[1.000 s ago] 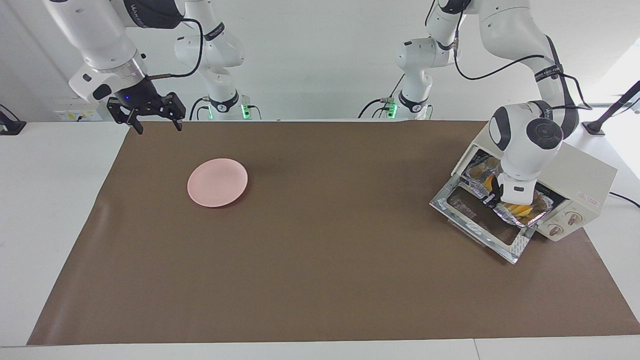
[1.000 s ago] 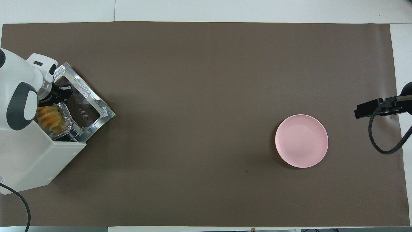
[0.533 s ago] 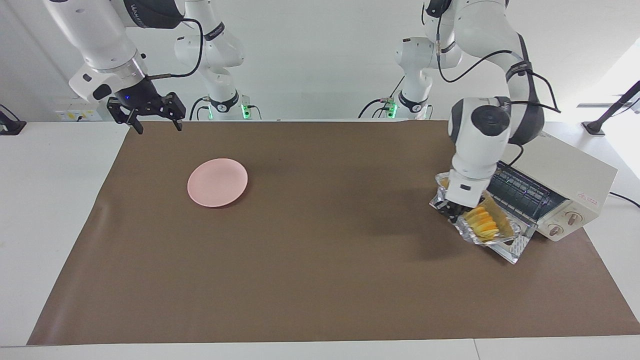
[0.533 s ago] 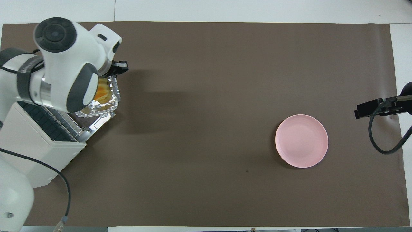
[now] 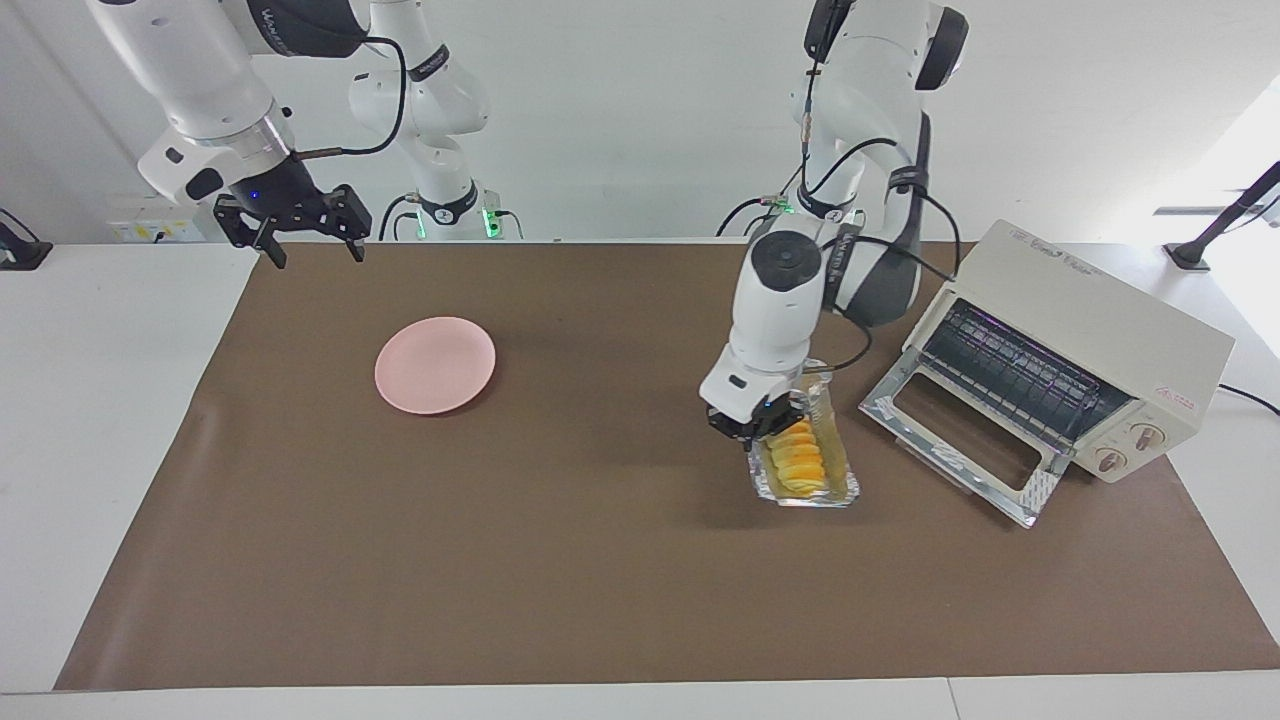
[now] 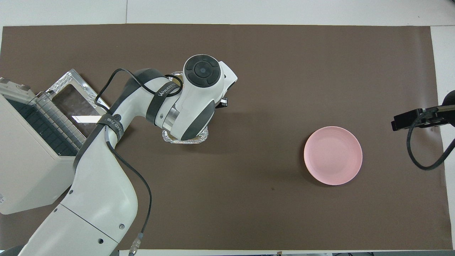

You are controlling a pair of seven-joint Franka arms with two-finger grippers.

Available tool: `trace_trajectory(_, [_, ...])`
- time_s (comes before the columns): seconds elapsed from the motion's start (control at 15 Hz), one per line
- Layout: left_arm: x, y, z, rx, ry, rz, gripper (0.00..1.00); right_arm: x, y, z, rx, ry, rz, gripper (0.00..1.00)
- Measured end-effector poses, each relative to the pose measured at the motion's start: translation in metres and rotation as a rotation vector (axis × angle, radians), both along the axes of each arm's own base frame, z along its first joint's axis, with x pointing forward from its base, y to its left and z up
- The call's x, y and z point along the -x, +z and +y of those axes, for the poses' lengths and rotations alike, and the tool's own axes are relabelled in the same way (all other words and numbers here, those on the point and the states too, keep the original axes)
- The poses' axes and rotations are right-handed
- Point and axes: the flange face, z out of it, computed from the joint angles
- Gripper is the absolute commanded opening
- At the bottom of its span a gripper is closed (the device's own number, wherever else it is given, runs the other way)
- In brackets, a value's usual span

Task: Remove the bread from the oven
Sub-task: 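Grasp the foil tray with the left gripper and pull it out, then release the foil tray on the table and withdraw the left gripper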

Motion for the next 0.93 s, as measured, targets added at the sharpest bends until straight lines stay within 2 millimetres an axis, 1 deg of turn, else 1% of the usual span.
trace_trajectory(0.07, [0.001, -0.005, -0.003, 0.002, 0.014, -0.001, 0.62, 0.000, 0.000, 0.000, 0.000, 0.000, 0.000, 1.00])
trace_trajectory(0.13, [-0.001, -0.006, -0.003, 0.010, 0.023, -0.010, 0.89, 0.000, 0.000, 0.000, 0.000, 0.000, 0.000, 1.00])
trace_trajectory(0.2, [-0.004, -0.005, -0.002, 0.019, 0.029, -0.022, 1.00, 0.000, 0.000, 0.000, 0.000, 0.000, 0.000, 1.00])
trace_trajectory(0.4, [-0.009, -0.002, 0.002, 0.022, 0.047, -0.032, 1.00, 0.000, 0.000, 0.000, 0.000, 0.000, 0.003, 1.00])
trace_trajectory(0.47, [-0.014, 0.005, 0.007, 0.025, 0.066, -0.047, 1.00, 0.001, -0.001, 0.001, 0.000, 0.001, 0.010, 1.00])
trace_trajectory(0.53, [-0.028, 0.021, 0.019, 0.031, 0.099, -0.079, 1.00, 0.002, -0.001, 0.001, 0.000, 0.002, 0.019, 1.00])
trace_trajectory(0.6, [-0.043, 0.045, 0.043, 0.036, 0.143, -0.108, 1.00, 0.003, -0.002, 0.002, 0.000, 0.004, 0.024, 1.00])
trace_trajectory(0.67, [-0.057, 0.074, 0.077, 0.036, 0.199, -0.121, 1.00, 0.003, -0.002, 0.003, 0.000, 0.005, 0.028, 1.00])
trace_trajectory(0.73, [-0.067, 0.105, 0.119, 0.027, 0.259, -0.118, 1.00, 0.003, -0.002, 0.004, 0.000, 0.008, 0.029, 1.00])
trace_trajectory(0.8, [-0.071, 0.134, 0.165, 0.013, 0.312, -0.105, 1.00, 0.003, -0.002, 0.005, 0.000, 0.009, 0.030, 1.00])
trace_trajectory(0.87, [-0.071, 0.160, 0.209, -0.001, 0.336, -0.087, 1.00, 0.003, -0.002, 0.005, 0.000, 0.009, 0.030, 1.00])
trace_trajectory(0.93, [-0.067, 0.185, 0.253, -0.014, 0.327, -0.059, 1.00, 0.003, -0.002, 0.004, 0.000, 0.008, 0.030, 1.00])
